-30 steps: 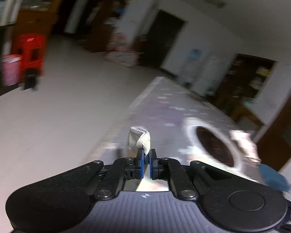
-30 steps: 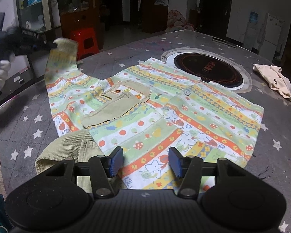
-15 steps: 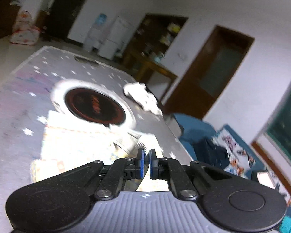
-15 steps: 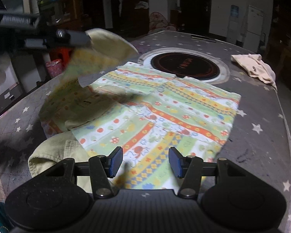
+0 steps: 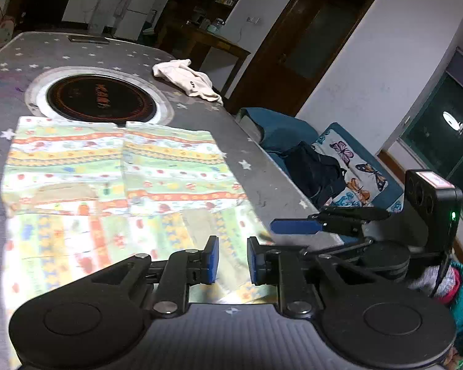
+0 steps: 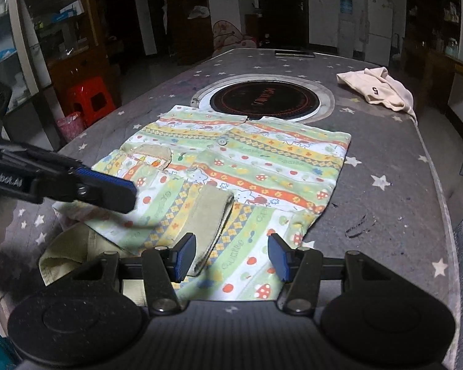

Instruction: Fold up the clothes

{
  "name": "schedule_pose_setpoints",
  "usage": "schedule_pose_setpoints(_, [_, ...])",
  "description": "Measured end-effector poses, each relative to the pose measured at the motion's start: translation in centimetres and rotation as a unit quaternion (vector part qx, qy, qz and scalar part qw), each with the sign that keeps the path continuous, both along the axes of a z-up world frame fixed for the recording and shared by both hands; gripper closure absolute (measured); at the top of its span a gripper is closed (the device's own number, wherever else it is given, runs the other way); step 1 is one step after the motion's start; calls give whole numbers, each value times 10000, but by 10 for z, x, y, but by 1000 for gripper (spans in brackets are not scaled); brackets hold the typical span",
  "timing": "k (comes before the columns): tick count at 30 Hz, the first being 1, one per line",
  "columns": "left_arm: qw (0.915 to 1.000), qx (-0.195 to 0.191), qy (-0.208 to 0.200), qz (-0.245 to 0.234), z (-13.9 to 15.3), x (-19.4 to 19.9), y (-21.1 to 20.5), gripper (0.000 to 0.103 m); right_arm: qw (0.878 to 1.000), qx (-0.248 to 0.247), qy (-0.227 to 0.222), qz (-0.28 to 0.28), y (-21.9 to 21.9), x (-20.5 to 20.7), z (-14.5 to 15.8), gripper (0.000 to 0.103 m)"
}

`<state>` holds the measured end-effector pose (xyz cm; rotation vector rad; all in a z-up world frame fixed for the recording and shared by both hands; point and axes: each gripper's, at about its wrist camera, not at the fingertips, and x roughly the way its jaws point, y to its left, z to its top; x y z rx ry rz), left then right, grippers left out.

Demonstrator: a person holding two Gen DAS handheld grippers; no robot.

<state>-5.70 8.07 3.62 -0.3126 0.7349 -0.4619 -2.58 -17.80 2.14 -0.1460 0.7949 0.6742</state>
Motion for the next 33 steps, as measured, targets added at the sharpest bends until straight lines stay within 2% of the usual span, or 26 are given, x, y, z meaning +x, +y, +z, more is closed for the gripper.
schedule_pose_setpoints(2, [9997,180,-77,149,3,-5,13,81,9999,80,76,-19,0,2,0,53])
schedule_pose_setpoints(4, [9977,464,-95,492,1,-10,30,78,9998,111,154,-6,4,5,-4,54])
schedule_pose_setpoints(7, [9897,930,-98,1085,-2,-17,57,70,9996,129,256,16,12,9,-10,55])
schedule_pose_setpoints(9, [9844,1076,-12,1395,-6,-20,73,66,9994,140,323,31,17,13,-14,55])
schedule_pose_setpoints(12, [9780,1177,141,1719,-15,-21,92,65,9989,174,426,1,24,19,-21,55])
schedule_pose_setpoints(15, [9760,1205,238,1799,-20,-16,99,65,9989,133,450,-45,31,22,-25,62])
schedule_pose_setpoints(17, [9764,1190,251,1785,-23,-10,98,65,9993,79,354,-76,31,19,-22,76])
schedule_pose_setpoints(18, [9767,1182,237,1774,-23,-7,97,65,9995,52,305,-92,32,18,-21,80])
schedule_pose_setpoints(20, [9775,1165,188,1751,-21,-3,94,66,9997,-2,209,-123,33,15,-18,96])
schedule_pose_setpoints(24, [9809,1111,41,1596,-17,3,84,68,9998,-109,15,-185,34,9,-12,99])
schedule_pose_setpoints(29, [9807,1365,-90,1399,-22,18,72,79,9994,-221,-176,-221,36,3,-7,99])
schedule_pose_setpoints(33, [9785,1465,210,1437,-40,32,81,81,9992,-273,-244,-180,35,2,-5,99])
